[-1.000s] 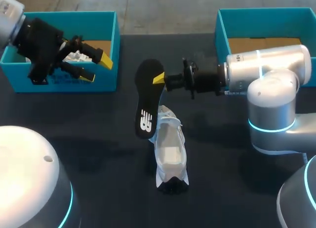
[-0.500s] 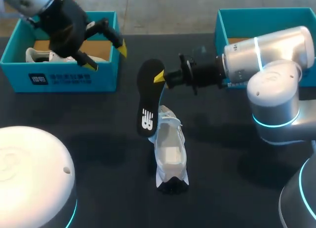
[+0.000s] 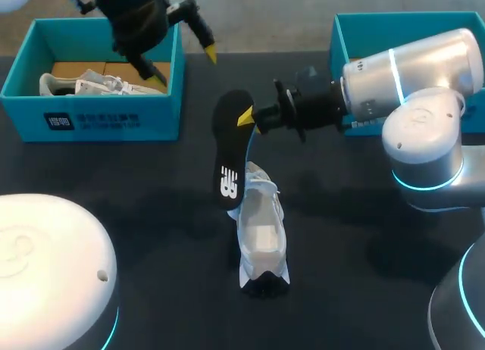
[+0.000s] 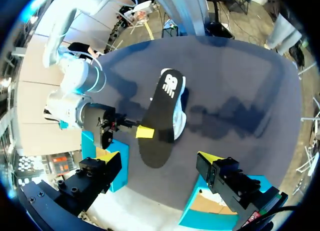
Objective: Take the shoe out of the shoebox, open the shoe tongue, remove and reinsert the insole, then place the shoe into the shoebox
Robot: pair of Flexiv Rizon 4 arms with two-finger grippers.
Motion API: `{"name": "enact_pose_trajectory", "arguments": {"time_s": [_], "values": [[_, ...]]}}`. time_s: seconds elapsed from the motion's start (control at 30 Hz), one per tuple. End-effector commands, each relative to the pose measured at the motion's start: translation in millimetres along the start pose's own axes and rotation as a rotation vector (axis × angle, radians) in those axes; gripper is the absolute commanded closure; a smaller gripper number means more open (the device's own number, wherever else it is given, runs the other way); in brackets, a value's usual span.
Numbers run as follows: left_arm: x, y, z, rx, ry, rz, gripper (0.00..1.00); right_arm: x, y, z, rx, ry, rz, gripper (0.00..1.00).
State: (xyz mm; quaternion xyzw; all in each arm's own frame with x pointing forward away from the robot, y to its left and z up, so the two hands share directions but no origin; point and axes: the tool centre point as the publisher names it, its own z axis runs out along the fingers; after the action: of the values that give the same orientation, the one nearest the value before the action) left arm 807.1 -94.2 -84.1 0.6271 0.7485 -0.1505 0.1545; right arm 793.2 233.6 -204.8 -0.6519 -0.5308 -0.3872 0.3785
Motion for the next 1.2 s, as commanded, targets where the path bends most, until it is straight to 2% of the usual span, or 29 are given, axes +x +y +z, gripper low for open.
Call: {"name": "enact_pose_trajectory", "arguments": {"time_s": [0.03,0.23,0.63,0.97,1.2], "values": [[-12.7,3.3,-2.6,-0.009,0.107,-0.002,0.0,1.5,-0.9,0.5,-0.002,-0.006,0.001,1.0],[-19.1,7.4,-6.1,-0.036,0.095,-0.013,0.0,1.5,-0.9,0.5,-0.002,-0.006,0.001,1.0],[-18.0,12.9,-6.0,-0.044,0.027,-0.009,0.0,1.5,-0.9,0.5,-0.002,-0.006,0.001,1.0],[3.0,18.9,-9.6,0.013,-0.08,0.015,0.0,1.5,-0.9,0.5,-0.002,-0.006,0.001,1.0],[24.9,16.5,-5.3,0.02,-0.231,0.041,0.0,1.5,-0.9,0.5,-0.002,-0.006,0.001,1.0]]}}
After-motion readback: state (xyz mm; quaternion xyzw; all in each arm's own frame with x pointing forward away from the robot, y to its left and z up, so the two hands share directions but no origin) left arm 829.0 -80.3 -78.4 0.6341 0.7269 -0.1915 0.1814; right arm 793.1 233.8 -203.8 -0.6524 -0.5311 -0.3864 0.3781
